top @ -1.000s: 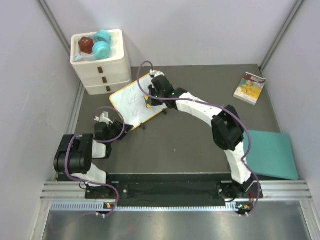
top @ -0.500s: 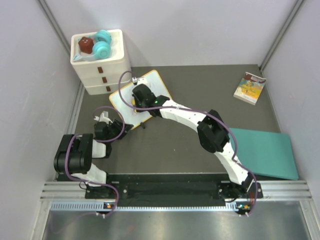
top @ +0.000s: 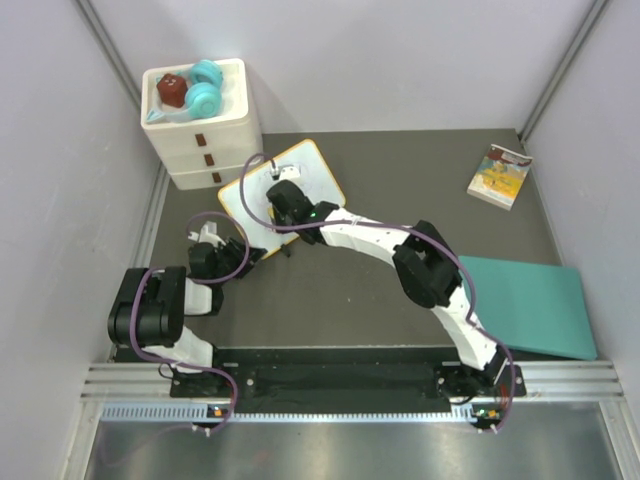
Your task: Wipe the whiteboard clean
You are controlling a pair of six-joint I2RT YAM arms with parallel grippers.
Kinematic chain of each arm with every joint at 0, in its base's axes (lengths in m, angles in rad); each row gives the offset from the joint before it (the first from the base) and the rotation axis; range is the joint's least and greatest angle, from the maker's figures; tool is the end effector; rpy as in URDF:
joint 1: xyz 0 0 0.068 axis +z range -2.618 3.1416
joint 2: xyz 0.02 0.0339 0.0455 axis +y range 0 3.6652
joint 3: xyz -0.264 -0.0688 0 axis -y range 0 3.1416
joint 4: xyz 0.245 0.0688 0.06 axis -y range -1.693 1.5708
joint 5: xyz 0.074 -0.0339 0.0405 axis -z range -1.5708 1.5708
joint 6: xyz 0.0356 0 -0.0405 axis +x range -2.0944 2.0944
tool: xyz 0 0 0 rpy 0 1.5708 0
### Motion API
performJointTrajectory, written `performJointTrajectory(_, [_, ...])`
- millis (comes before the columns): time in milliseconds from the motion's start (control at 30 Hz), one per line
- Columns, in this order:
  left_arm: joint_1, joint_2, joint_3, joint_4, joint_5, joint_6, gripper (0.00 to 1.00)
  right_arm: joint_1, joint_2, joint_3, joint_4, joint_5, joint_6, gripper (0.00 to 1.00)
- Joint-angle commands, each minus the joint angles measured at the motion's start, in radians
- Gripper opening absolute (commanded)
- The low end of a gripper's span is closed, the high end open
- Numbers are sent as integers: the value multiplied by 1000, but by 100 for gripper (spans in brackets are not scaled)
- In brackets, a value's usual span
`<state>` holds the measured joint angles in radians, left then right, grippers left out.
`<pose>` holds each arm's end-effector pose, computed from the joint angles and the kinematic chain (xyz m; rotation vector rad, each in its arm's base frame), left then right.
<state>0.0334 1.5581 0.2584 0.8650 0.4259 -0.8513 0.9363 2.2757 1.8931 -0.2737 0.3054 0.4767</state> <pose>0.2369 -0.0068 0.1127 -0.6289 1.9960 -0.9374 0.3206 0.4175 0.2129 -0.3424 2.2022 0.4497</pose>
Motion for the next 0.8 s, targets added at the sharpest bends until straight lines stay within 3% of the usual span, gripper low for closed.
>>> performJointTrajectory(0, [7,23,7,-100,-105,20,24,-62,-31,-61,-9,46,57,0])
performJointTrajectory(400, [7,36,16,-98,-92,28,23,-218,-67,-176,23,-14,108,0])
performJointTrajectory(767, [-4,37,22,-104,-88,35,22,-91,-74,-215,131,-69,57,0])
